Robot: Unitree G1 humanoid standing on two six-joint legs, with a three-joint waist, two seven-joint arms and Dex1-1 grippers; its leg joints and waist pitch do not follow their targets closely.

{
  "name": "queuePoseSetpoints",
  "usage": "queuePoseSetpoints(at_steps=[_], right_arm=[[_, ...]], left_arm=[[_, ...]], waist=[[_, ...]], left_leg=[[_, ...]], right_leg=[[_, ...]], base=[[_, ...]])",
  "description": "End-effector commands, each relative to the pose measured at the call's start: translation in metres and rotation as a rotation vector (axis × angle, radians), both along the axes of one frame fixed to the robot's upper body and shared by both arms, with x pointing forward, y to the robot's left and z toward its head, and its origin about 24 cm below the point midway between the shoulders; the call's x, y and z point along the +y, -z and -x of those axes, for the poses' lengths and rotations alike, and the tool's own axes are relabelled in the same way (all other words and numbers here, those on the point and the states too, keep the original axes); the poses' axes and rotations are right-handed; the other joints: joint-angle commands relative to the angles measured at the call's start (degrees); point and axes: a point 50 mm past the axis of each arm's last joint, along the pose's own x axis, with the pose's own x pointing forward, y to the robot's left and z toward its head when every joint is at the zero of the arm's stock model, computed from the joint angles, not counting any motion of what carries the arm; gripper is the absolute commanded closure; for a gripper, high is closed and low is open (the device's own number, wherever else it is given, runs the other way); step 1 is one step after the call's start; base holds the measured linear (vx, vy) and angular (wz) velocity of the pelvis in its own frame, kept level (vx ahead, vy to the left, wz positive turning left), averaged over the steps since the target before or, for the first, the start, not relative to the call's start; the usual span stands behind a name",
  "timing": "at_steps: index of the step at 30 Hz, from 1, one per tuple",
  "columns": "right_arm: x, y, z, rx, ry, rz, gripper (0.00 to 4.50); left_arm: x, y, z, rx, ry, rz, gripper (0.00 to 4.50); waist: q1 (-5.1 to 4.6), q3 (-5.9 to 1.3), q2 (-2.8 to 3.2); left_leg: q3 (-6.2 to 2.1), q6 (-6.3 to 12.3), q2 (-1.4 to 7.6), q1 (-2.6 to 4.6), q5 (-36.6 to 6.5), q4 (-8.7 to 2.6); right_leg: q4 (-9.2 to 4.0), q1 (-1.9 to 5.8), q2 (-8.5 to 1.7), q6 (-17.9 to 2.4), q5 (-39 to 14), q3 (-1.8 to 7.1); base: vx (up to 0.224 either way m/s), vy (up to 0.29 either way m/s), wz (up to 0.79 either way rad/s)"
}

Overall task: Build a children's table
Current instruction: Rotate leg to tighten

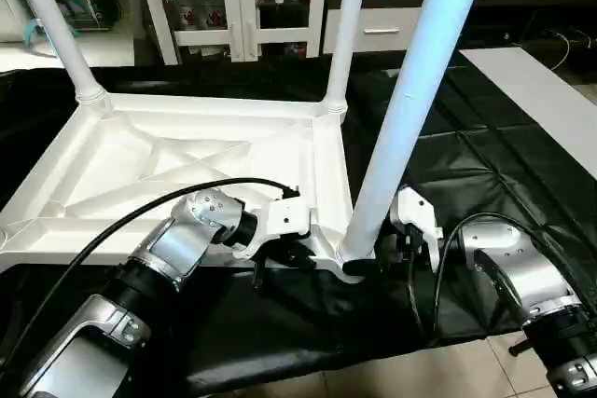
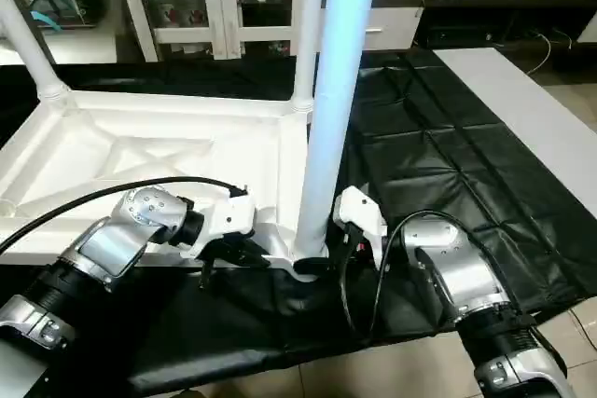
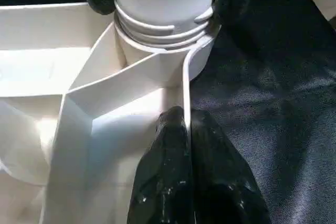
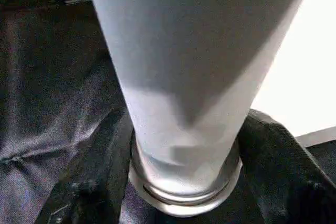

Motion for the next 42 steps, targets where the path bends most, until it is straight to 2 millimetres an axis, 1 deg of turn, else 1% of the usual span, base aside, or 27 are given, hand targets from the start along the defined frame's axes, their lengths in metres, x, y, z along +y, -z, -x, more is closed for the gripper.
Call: queuePoseSetpoints(at_steps=[1, 5, 8, 10, 12, 15, 16, 17, 18, 19, 20, 21, 22, 23, 24, 25, 27, 28, 29, 31, 33, 35, 36, 37, 39, 41, 42], right_arm=[[-0.002, 0.005, 0.001, 0.026, -0.01, 0.023, 1.85], [-0.002, 0.016, -0.006, 0.027, 0.11, 0.032, 1.89], [0.0, 0.02, -0.003, 0.032, 0.097, 0.041, 1.89], [0.002, 0.02, -0.003, 0.035, 0.1, 0.034, 1.9], [0.003, 0.019, -0.004, 0.033, 0.126, 0.022, 1.9], [0.006, 0.02, -0.014, 0.004, 0.236, 0.019, 1.91], [0.008, 0.022, -0.036, -0.033, 0.55, -0.018, 1.91], [0.009, 0.023, -0.043, -0.023, 0.685, -0.047, 1.91], [0.009, 0.023, -0.043, -0.023, 0.685, -0.047, 1.91], [0.009, 0.023, -0.05, -0.016, 0.824, -0.074, 1.91], [0.011, 0.024, -0.052, -0.009, 0.87, -0.088, 1.91], [0.012, 0.024, -0.054, -0.004, 0.899, -0.098, 1.91], [0.019, 0.025, -0.058, 0.0, 1.004, -0.131, 1.91], [0.019, 0.025, -0.058, 0.0, 1.004, -0.131, 1.91], [0.032, 0.026, -0.061, -0.004, 1.053, -0.141, 1.91], [0.032, 0.026, -0.061, -0.004, 1.053, -0.141, 1.91], [0.044, 0.026, -0.064, -0.034, 1.07, -0.129, 1.91], [0.05, 0.025, -0.065, -0.044, 1.07, -0.125, 1.91], [0.055, 0.024, -0.067, -0.057, 1.075, -0.127, 1.91], [0.059, 0.021, -0.068, -0.067, 1.076, -0.136, 1.91], [0.062, 0.017, -0.071, -0.082, 1.075, -0.161, 1.91], [0.06, 0.01, -0.072, -0.089, 1.021, -0.216, 1.91], [0.058, 0.007, -0.071, -0.084, 0.981, -0.259, 1.91], [0.056, 0.004, -0.07, -0.086, 0.951, -0.299, 1.91], [0.052, 0.001, -0.069, -0.109, 0.951, -0.303, 1.35], [0.044, -0.002, -0.068, -0.14, 0.952, -0.302, 1.35], [0.044, -0.002, -0.068, -0.14, 0.952, -0.302, 1.35]], left_arm=[[-0.001, 0.014, 0.009, 0.054, 0.044, -0.069, 4.5], [-0.005, 0.016, 0.009, 0.06, 0.018, -0.042, 4.5], [-0.006, 0.016, 0.01, 0.062, 0.021, -0.041, 4.5], [-0.008, 0.015, 0.008, 0.055, 0.009, -0.034, 4.5], [-0.01, 0.014, 0.005, 0.04, -0.013, -0.021, 4.5], [-0.014, 0.014, -0.004, 0.013, -0.102, -0.012, 4.5], [-0.025, 0.01, -0.028, -0.057, -0.364, 0.039, 4.5], [-0.03, 0.007, -0.037, -0.076, -0.485, 0.067, 4.5], [-0.03, 0.007, -0.037, -0.076, -0.485, 0.067, 4.5], [-0.037, 0.005, -0.045, -0.082, -0.606, 0.104, 4.5], [-0.04, 0.003, -0.048, -0.094, -0.644, 0.117, 4.5], [-0.042, 0.002, -0.05, -0.105, -0.668, 0.125, 4.5], [-0.052, -0.002, -0.056, -0.16, -0.737, 0.16, 4.5], [-0.052, -0.002, -0.056, -0.16, -0.737, 0.16, 4.5], [-0.061, -0.008, -0.06, -0.2, -0.794, 0.216, 4.5], [-0.061, -0.008, -0.06, -0.2, -0.794, 0.216, 4.5], [-0.07, -0.01, -0.061, -0.233, -0.798, 0.241, 4.5], [-0.073, -0.011, -0.062, -0.243, -0.799, 0.25, 4.5], [-0.076, -0.011, -0.061, -0.249, -0.786, 0.243, 4.5], [-0.078, -0.011, -0.061, -0.254, -0.769, 0.236, 4.5], [-0.077, -0.008, -0.06, -0.253, -0.748, 0.218, 4.5], [-0.072, -0.004, -0.06, -0.252, -0.742, 0.196, 4.5], [-0.07, -0.001, -0.06, -0.257, -0.733, 0.183, 4.5], [-0.068, 0.0, -0.059, -0.261, -0.722, 0.175, 4.5], [-0.066, 0.001, -0.059, -0.261, -0.719, 0.173, 4.5], [-0.063, 0.002, -0.059, -0.254, -0.713, 0.176, 4.5], [-0.063, 0.002, -0.059, -0.254, -0.713, 0.176, 4.5]], waist=[[-0.23, -3.75, -0.62], [-0.45, -3.62, -0.54], [-0.95, -3.25, -0.37], [-1.39, -3.41, -0.68], [-1.47, -3.41, -0.41], [-1.73, -3.38, -0.66], [-2.19, -3.3, -0.69], [-2.27, -3.38, -0.66], [-2.59, -3.52, -0.84], [-2.82, -3.85, -1.06], [-2.87, -3.87, -0.92], [-3.07, -3.9, -0.75], [-3.04, -4.1, -0.73], [-3.24, -4.08, -0.78], [-3.27, -4.24, -0.73], [-2.87, -4.4, -0.94], [-2.64, -4.48, -0.7], [-2.63, -4.66, -0.83], [-2.54, -4.77, -0.81], [-2.39, -4.91, -0.76], [-2.32, -4.83, -0.65], [-2.15, -4.67, -0.78], [-2.2, -4.61, -1.28], [-1.94, -4.51, -1.26], [-1.71, -4.5, -1.09], [-1.46, -4.48, -1.18], [-1.54, -4.47, -1.29]], left_leg=[[-1.19, 4.01, 3.32, 0.88, -8.6, -4.31], [-1.23, 3.33, 3.33, 0.87, -10.1, -4.46], [-1.6, 0.64, 3.38, 1.12, -16.9, -5.15], [-1.77, -0.32, 3.32, 1.22, -19.2, -5.21], [-1.8, -0.33, 3.31, 1.28, -19.6, -5.22], [-1.81, -0.82, 3.15, 1.12, -20.0, -5.23], [-1.7, -1.57, 2.96, 1.0, -20.2, -5.12], [-2.05, -2.91, 2.8, 1.35, -21.3, -5.0], [-2.14, -3.24, 2.7, 1.08, -21.4, -4.93], [-2.47, -2.91, 2.67, 0.22, -18.9, -5.08], [-2.43, -2.51, 2.68, 0.05, -17.9, -5.07], [-2.13, -1.53, 2.66, 0.24, -16.9, -4.9], [-1.95, -0.39, 2.61, 0.21, -15.6, -4.68], [-1.78, 0.17, 2.54, 0.12, -15.0, -4.69], [-1.6, 1.11, 2.39, 0.23, -13.9, -4.42], [-1.56, 2.05, 2.38, 0.32, -12.0, -4.24], [-1.29, 4.02, 2.26, 0.24, -9.0, -3.98], [-1.31, 5.12, 2.26, 0.08, -6.6, -3.84], [-1.27, 5.72, 2.32, 0.08, -5.4, -3.75], [-1.22, 8.23, 2.35, -0.04, -1.9, -3.45], [-1.17, 9.18, 2.45, 0.08, -1.3, -3.42], [-1.1, 9.6, 2.57, 0.11, -3.0, -3.48], [-1.05, 9.49, 2.64, 0.15, -4.0, -3.55], [-1.03, 9.41, 2.72, 0.22, -4.8, -3.57], [-1.09, 9.18, 2.8, 0.19, -4.6, -3.58], [-1.02, 9.32, 2.75, 0.12, -3.8, -3.54], [-1.17, 9.5, 2.72, -0.2, -4.0, -3.6]], right_leg=[[-3.09, 2.43, -2.55, -14.5, -9.6, 2.33], [-3.36, 2.29, -2.58, -14.3, -11.4, 2.31], [-4.14, 2.08, -2.38, -12.3, -18.2, 2.19], [-4.42, 2.0, -2.43, -11.2, -19.8, 2.23], [-4.47, 1.87, -2.43, -11.1, -19.7, 2.3], [-4.62, 1.78, -2.4, -10.9, -20.5, 2.23], [-4.5, 1.5, -2.19, -10.7, -21.5, 2.25], [-4.76, 1.37, -2.34, -10.2, -24.5, 1.95], [-4.72, 1.5, -2.42, -9.7, -25.4, 1.88], [-4.58, 2.34, -2.68, -9.0, -23.8, 1.73], [-4.63, 2.36, -2.7, -9.1, -22.3, 1.74], [-4.71, 2.01, -2.49, -9.9, -19.0, 1.85], [-4.39, 2.18, -2.47, -11.3, -15.2, 1.92], [-4.44, 2.07, -2.35, -11.6, -14.2, 1.93], [-4.33, 1.98, -2.34, -12.2, -12.9, 1.94], [-4.21, 2.3, -2.42, -12.6, -11.2, 1.87], [-3.96, 2.2, -2.43, -13.5, -8.1, 1.92], [-3.5, 2.51, -2.39, -14.1, -5.5, 1.85], [-3.28, 2.61, -2.47, -14.5, -4.1, 1.84], [-2.65, 2.74, -2.43, -15.7, 0.2, 1.77], [-2.61, 2.62, -2.37, -16.1, 0.6, 1.71], [-2.94, 2.52, -2.5, -16.0, -2.3, 1.7], [-3.07, 2.5, -2.34, -15.7, -3.5, 1.65], [-3.19, 2.46, -2.43, -15.5, -4.5, 1.69], [-3.12, 2.47, -2.52, -15.3, -4.8, 1.74], [-2.97, 2.46, -2.5, -15.2, -3.7, 1.8], [-2.91, 2.72, -2.6, -14.6, -4.0, 1.77]], base=[[0.0, 0.0, 0.0], [0.0, 0.0, 0.0], [0.0, 0.0, 0.0], [0.0, 0.0, 0.0], [0.0, 0.0, 0.0], [0.0, 0.0, 0.0], [0.0, 0.0, 0.0], [0.0, 0.0, 0.0], [-0.059, 0.014, -0.09], [-0.059, 0.014, -0.09], [0.0, 0.0, 0.0], [0.0, 0.0, 0.0], [0.0, 0.0, 0.0], [0.0, 0.0, 0.0], [0.0, 0.0, 0.0], [0.0, 0.0, 0.0], [0.026, -0.012, 0.02], [0.052, -0.024, 0.03], [0.0, 0.0, 0.0], [0.0, 0.0, 0.0], [0.0, 0.0, 0.0], [0.0, 0.0, 0.0], [0.0, 0.0, 0.0], [0.0, 0.0, 0.0], [0.0, 0.0, 0.0], [0.0, 0.0, 0.0], [0.0, 0.0, 0.0]])
